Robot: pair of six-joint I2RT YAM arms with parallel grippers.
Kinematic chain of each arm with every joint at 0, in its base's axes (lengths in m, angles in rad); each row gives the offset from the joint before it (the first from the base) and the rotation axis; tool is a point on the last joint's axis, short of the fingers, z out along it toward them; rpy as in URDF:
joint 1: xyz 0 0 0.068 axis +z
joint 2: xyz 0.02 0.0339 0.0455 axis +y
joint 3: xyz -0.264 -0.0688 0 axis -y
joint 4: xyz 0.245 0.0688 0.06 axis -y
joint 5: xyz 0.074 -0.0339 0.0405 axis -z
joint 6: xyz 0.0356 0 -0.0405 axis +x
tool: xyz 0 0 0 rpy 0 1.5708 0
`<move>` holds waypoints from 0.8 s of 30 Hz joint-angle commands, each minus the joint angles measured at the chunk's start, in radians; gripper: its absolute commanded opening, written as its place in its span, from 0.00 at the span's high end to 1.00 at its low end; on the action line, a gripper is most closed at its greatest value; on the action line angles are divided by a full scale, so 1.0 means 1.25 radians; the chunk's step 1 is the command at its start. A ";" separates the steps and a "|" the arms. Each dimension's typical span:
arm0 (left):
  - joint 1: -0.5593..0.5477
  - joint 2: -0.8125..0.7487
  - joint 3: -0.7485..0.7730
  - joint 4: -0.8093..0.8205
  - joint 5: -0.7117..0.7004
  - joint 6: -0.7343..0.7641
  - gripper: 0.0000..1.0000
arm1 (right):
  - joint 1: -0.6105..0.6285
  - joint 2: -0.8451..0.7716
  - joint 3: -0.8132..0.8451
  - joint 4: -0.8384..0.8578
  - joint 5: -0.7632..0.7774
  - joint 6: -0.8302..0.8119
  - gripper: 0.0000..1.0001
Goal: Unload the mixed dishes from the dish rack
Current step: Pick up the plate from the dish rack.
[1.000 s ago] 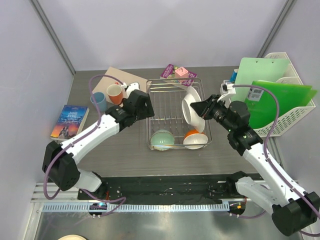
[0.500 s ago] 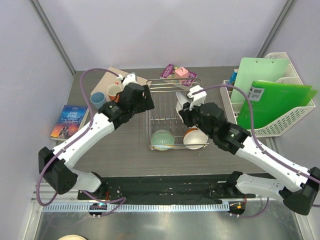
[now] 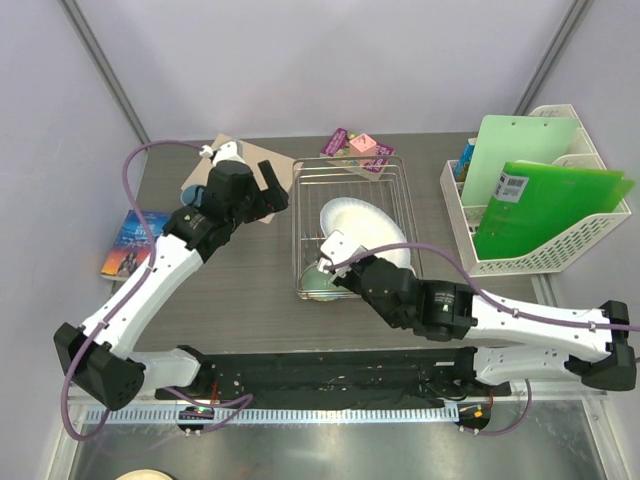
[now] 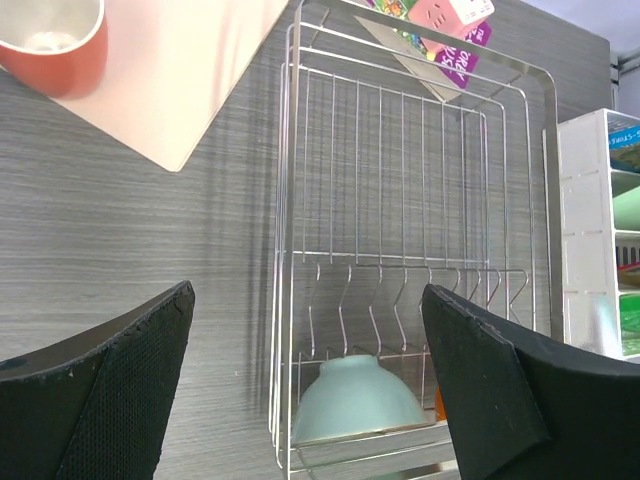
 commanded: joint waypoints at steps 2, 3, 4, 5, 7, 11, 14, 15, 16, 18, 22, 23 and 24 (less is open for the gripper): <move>0.015 -0.023 -0.025 0.023 0.078 0.017 0.07 | 0.091 -0.021 -0.009 0.148 0.226 -0.248 0.99; 0.016 -0.024 -0.027 0.019 0.087 0.021 0.07 | 0.107 -0.024 -0.025 0.168 0.252 -0.283 0.99; 0.016 -0.024 -0.029 0.019 0.101 0.024 0.07 | 0.128 -0.024 -0.039 0.185 0.275 -0.315 0.99; 0.016 -0.029 -0.037 0.019 0.111 0.027 0.07 | 0.165 -0.026 -0.074 0.238 0.324 -0.396 0.99; 0.016 -0.036 -0.049 0.027 0.146 0.033 0.07 | 0.207 -0.030 -0.150 0.311 0.371 -0.497 0.99; 0.016 -0.080 -0.112 0.094 0.203 0.048 0.00 | 0.295 -0.043 -0.216 0.378 0.428 -0.564 0.99; 0.016 -0.122 -0.157 0.133 0.290 0.069 0.00 | 0.333 -0.041 -0.225 0.339 0.436 -0.532 0.99; 0.016 -0.133 -0.167 0.153 0.306 0.077 0.00 | 0.347 -0.039 -0.228 0.339 0.435 -0.519 0.99; 0.016 -0.140 -0.172 0.155 0.339 0.082 0.00 | 0.348 -0.036 -0.231 0.330 0.431 -0.511 0.99; 0.016 -0.166 -0.183 0.162 0.370 0.092 0.00 | 0.349 -0.029 -0.232 0.320 0.419 -0.494 0.99; 0.015 -0.199 -0.189 0.165 0.457 0.118 0.00 | 0.350 -0.015 -0.227 0.321 0.391 -0.478 0.99; 0.015 -0.203 -0.189 0.164 0.479 0.117 0.00 | 0.350 -0.006 -0.225 0.324 0.386 -0.476 0.99; 0.015 -0.207 -0.192 0.164 0.476 0.117 0.00 | 0.349 0.001 -0.224 0.328 0.377 -0.475 0.99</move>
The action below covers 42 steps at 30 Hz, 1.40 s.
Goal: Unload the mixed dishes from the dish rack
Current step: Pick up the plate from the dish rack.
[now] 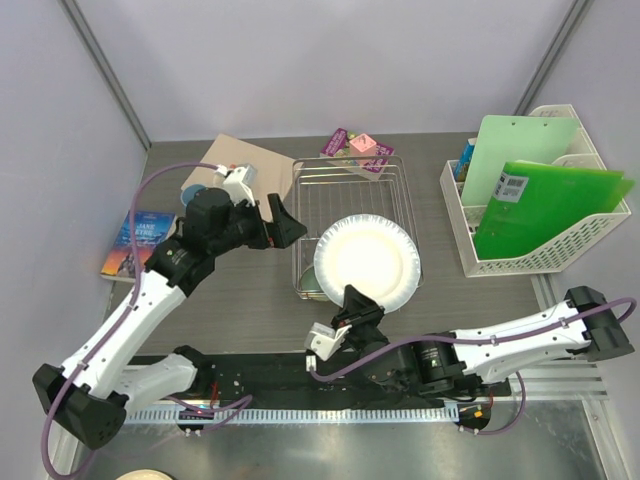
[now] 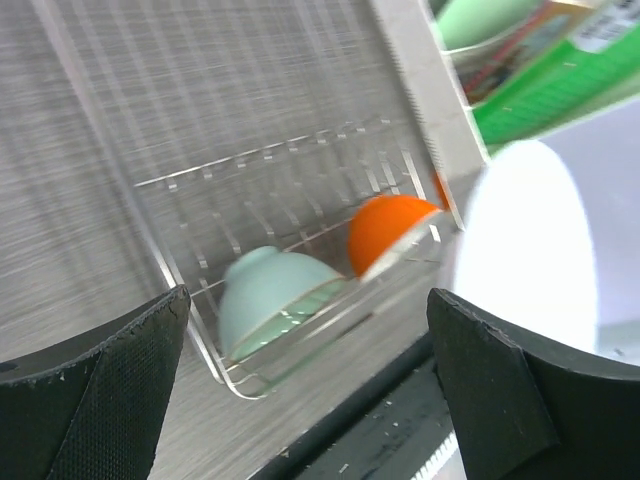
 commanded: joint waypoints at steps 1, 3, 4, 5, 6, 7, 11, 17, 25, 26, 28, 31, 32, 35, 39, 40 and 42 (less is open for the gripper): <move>0.001 -0.048 -0.009 0.054 0.092 0.030 0.00 | 0.004 0.014 0.034 0.069 0.019 -0.024 0.99; 0.001 -0.070 -0.021 0.072 0.074 0.027 0.00 | 0.004 0.033 0.035 0.076 0.014 -0.022 0.99; 0.001 -0.082 -0.025 0.077 0.078 0.027 0.00 | 0.004 0.035 0.035 0.085 0.004 -0.018 0.99; 0.001 -0.085 -0.024 0.085 0.087 0.027 0.00 | 0.004 0.039 0.035 0.090 0.002 -0.018 0.99; 0.001 -0.084 -0.024 0.088 0.112 0.026 0.00 | 0.004 0.044 0.035 0.095 -0.002 -0.017 0.99; 0.001 -0.075 -0.024 0.090 0.126 0.025 0.00 | 0.004 0.047 0.036 0.102 -0.008 -0.017 0.99; 0.000 -0.046 -0.044 0.138 0.202 -0.001 0.00 | 0.004 0.066 0.035 0.125 -0.026 -0.019 0.99; -0.006 -0.004 -0.070 0.157 0.244 -0.014 0.00 | 0.007 0.091 0.035 0.161 -0.042 -0.020 0.99; -0.045 0.016 -0.086 0.180 0.279 0.003 0.01 | 0.008 0.107 0.039 0.194 -0.066 -0.035 0.99; -0.053 0.019 -0.085 0.183 0.294 0.009 0.02 | 0.008 0.112 0.039 0.198 -0.067 -0.036 0.99; -0.073 0.033 -0.079 0.182 0.312 0.016 0.05 | 0.007 0.116 0.039 0.207 -0.072 -0.039 0.99; -0.088 0.052 -0.081 0.179 0.327 0.025 0.15 | 0.008 0.121 0.035 0.225 -0.074 -0.047 0.99; -0.091 0.057 -0.084 0.177 0.328 0.025 0.21 | 0.008 0.121 0.034 0.228 -0.074 -0.047 0.99; -0.091 0.067 -0.092 0.175 0.322 0.025 0.47 | 0.008 0.120 0.031 0.232 -0.068 -0.046 0.99; -0.092 0.065 -0.099 0.175 0.320 0.030 0.66 | 0.008 0.111 0.025 0.228 -0.062 -0.044 0.99; -0.092 0.063 -0.099 0.175 0.321 0.031 0.68 | 0.008 0.107 0.025 0.228 -0.061 -0.045 0.99; -0.093 0.068 -0.099 0.172 0.327 0.034 0.67 | 0.008 0.104 0.024 0.228 -0.061 -0.044 0.99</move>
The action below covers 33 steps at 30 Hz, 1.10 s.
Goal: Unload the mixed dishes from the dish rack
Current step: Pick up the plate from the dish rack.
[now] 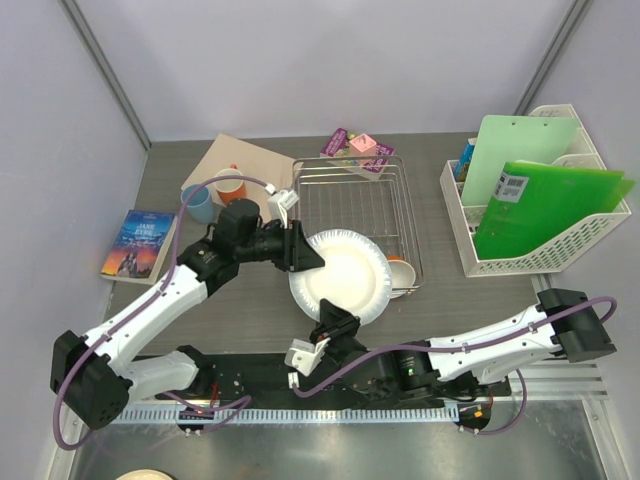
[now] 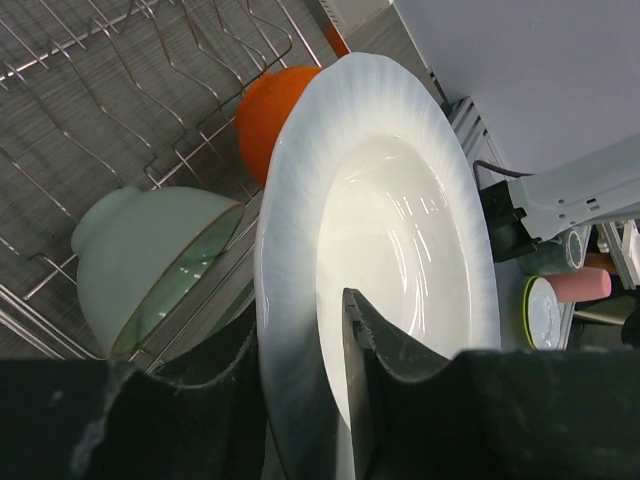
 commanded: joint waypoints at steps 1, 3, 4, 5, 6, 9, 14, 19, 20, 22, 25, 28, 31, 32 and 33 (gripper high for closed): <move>-0.011 -0.003 0.006 0.027 0.051 0.009 0.59 | 0.004 -0.033 0.024 0.071 0.028 -0.044 0.99; -0.011 0.008 0.008 0.017 0.058 0.011 0.42 | 0.004 -0.033 0.024 0.074 0.028 -0.049 0.99; -0.011 0.012 0.007 0.017 0.058 0.011 0.30 | 0.003 -0.033 0.024 0.073 0.027 -0.049 0.99; -0.011 0.015 0.008 0.018 0.058 0.012 0.29 | 0.004 -0.032 0.025 0.074 0.027 -0.049 0.99; -0.012 0.018 0.008 0.017 0.058 0.013 0.29 | 0.004 -0.032 0.025 0.074 0.026 -0.049 0.99; -0.012 0.024 0.010 0.018 0.053 0.017 0.62 | 0.004 -0.027 0.025 0.075 0.025 -0.049 0.99; -0.012 0.033 0.023 -0.004 0.034 0.022 1.00 | 0.004 -0.026 0.023 0.084 0.031 -0.045 0.99; -0.012 -0.008 0.015 0.001 -0.059 0.017 1.00 | 0.004 -0.022 0.018 0.094 0.047 -0.034 0.99; -0.012 -0.029 0.012 0.007 -0.080 0.011 1.00 | 0.005 -0.018 0.018 0.093 0.056 -0.022 0.99; -0.010 -0.048 0.012 0.017 -0.125 -0.004 1.00 | 0.004 -0.006 0.020 0.085 0.070 -0.002 0.82; 0.001 -0.072 0.025 0.021 -0.165 -0.027 1.00 | 0.005 0.005 0.041 0.051 0.091 0.074 0.36; 0.033 -0.090 0.042 0.012 -0.210 -0.052 1.00 | 0.005 -0.005 0.072 0.017 0.108 0.183 0.07; 0.088 -0.111 0.057 0.005 -0.257 -0.078 1.00 | 0.004 -0.040 0.101 -0.034 0.109 0.312 0.01; 0.120 -0.115 0.062 0.000 -0.267 -0.084 1.00 | 0.005 -0.059 0.107 -0.043 0.112 0.338 0.00; 0.136 -0.127 0.068 -0.008 -0.288 -0.090 1.00 | 0.005 -0.072 0.107 -0.044 0.126 0.361 0.01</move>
